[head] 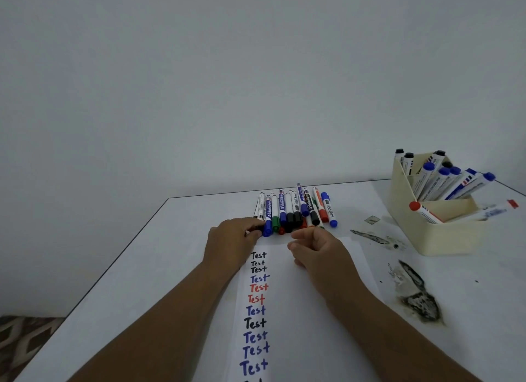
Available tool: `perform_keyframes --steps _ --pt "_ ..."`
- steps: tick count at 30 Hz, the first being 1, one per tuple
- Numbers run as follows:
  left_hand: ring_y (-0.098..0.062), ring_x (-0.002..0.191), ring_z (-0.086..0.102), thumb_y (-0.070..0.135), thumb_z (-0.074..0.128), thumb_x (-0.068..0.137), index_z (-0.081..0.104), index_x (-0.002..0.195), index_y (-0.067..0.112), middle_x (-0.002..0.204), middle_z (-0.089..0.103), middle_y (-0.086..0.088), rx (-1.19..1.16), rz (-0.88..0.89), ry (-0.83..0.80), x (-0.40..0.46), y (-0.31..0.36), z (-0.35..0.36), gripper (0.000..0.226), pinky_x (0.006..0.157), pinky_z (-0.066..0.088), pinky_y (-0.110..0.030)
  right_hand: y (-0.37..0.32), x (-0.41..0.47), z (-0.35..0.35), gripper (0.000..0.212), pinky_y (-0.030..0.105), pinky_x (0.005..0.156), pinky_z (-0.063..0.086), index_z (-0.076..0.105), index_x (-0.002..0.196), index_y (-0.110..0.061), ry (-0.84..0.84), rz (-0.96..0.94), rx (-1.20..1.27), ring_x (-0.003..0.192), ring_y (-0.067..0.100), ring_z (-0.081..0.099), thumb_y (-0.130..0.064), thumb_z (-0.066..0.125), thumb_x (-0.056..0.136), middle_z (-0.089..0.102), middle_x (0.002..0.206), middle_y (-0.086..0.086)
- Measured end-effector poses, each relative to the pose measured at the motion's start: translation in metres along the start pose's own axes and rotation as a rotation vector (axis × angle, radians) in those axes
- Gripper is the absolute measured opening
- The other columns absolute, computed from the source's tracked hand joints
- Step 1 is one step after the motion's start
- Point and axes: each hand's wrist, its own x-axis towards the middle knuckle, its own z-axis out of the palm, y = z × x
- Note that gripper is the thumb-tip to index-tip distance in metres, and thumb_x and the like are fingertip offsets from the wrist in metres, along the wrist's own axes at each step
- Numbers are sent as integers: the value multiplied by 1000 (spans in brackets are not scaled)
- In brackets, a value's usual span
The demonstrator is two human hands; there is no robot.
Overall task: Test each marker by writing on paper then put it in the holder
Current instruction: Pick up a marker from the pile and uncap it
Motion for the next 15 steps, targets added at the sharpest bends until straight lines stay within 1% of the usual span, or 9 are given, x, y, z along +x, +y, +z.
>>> perform_keyframes --steps 3,6,8,10,12,15 --pt "-4 91 65 34 59 97 71 116 41 108 73 17 -65 -2 21 1 0 0 24 88 53 -37 0 0 1 14 32 89 59 60 97 -38 -1 6 1 93 13 68 -26 67 96 70 97 -9" --pt "7 86 62 22 62 96 75 110 32 101 72 21 -237 -46 94 -3 0 -5 22 86 50 -19 0 1 0 14 32 88 59 61 97 -37 2 8 6 92 13 68 -25 67 96 70 97 -8" --pt "14 90 60 18 64 95 77 107 30 96 69 27 -381 -109 145 -8 2 -13 21 86 48 -12 0 0 -1 12 32 88 60 62 98 -36 3 13 25 92 14 68 -25 67 96 71 96 -7" --pt "14 92 60 15 67 93 78 102 31 93 71 26 -523 -165 188 -15 5 -21 21 80 45 -5 -1 0 -1 13 32 88 60 62 100 -35 0 24 39 92 14 68 -24 67 96 71 97 -7" --pt "7 95 63 14 69 92 79 98 32 94 74 22 -657 -225 209 -24 9 -29 21 80 44 -9 -2 0 -1 13 31 87 60 62 103 -34 -4 30 51 94 15 68 -24 67 96 71 97 -6" --pt "-4 96 68 11 71 90 80 98 27 97 76 15 -823 -269 160 -40 15 -38 20 86 50 -21 -6 -2 -2 19 28 84 60 63 114 -30 -11 35 125 94 16 69 -24 66 96 71 98 -4"
